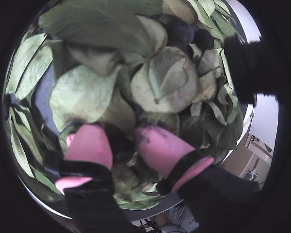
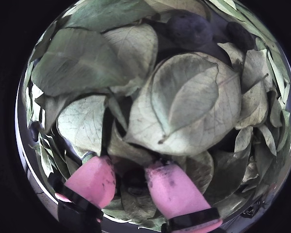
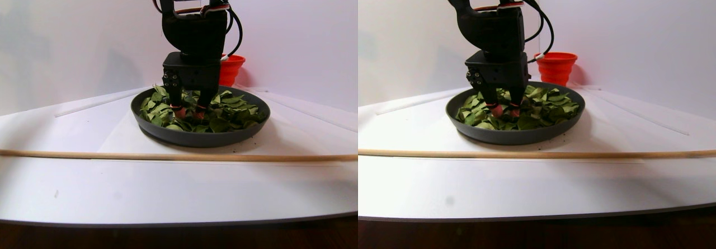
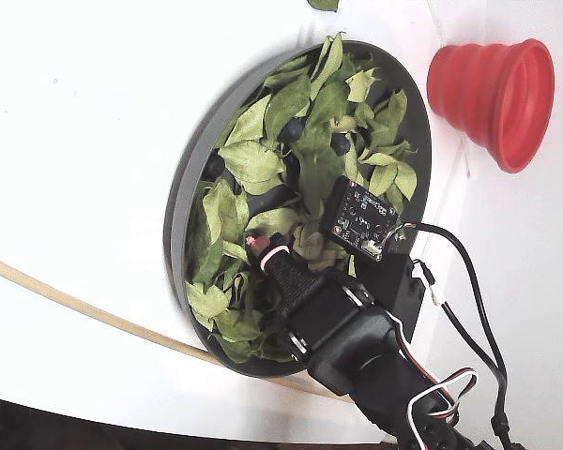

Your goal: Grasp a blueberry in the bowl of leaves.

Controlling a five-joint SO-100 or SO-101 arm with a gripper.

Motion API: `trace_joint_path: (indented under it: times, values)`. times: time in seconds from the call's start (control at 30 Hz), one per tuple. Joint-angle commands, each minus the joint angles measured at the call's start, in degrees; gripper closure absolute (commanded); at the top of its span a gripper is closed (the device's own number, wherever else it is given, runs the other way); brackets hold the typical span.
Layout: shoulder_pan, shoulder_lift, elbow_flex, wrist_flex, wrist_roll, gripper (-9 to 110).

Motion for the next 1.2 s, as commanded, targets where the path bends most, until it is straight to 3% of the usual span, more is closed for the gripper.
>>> trace_joint_path:
  times: [0.0, 1.17]
  values:
    - [0.53, 1.14, 0.26, -0.44, -0.35, 91]
    - [-0.26, 9.67, -1.58, 2.64, -0.62, 94]
